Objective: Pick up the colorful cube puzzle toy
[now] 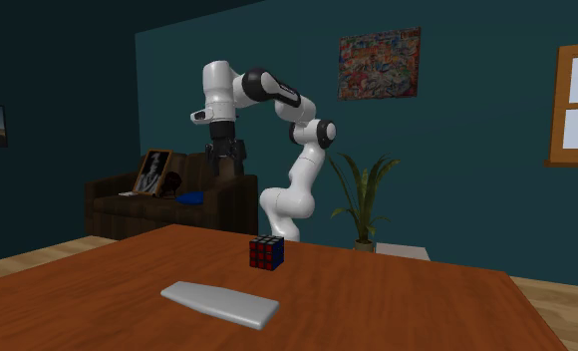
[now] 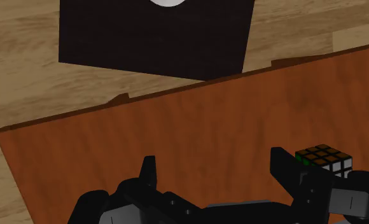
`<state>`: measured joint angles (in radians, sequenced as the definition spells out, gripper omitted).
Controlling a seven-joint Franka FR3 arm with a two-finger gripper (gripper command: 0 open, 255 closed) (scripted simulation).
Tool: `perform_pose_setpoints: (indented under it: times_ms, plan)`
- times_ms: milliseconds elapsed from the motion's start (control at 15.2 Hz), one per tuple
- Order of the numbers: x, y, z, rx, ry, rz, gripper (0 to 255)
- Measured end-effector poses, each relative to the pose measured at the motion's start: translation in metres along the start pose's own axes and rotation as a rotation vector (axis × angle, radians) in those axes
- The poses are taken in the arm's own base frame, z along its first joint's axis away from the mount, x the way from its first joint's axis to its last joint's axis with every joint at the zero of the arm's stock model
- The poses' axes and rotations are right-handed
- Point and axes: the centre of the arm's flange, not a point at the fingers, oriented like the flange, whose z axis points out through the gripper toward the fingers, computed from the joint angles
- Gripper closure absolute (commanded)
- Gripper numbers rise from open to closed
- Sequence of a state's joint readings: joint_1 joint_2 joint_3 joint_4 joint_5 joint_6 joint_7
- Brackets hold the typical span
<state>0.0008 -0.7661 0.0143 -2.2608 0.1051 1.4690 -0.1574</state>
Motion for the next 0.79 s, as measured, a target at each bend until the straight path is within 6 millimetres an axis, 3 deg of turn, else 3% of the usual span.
perform_pose_setpoints:
  times_ms: [264,792]
  plan:
    - [0.012,-0.021,0.008,-0.003,-0.002,-0.015,0]
    - [0.059,-0.107,0.055,-0.013,-0.008,-0.070,0]
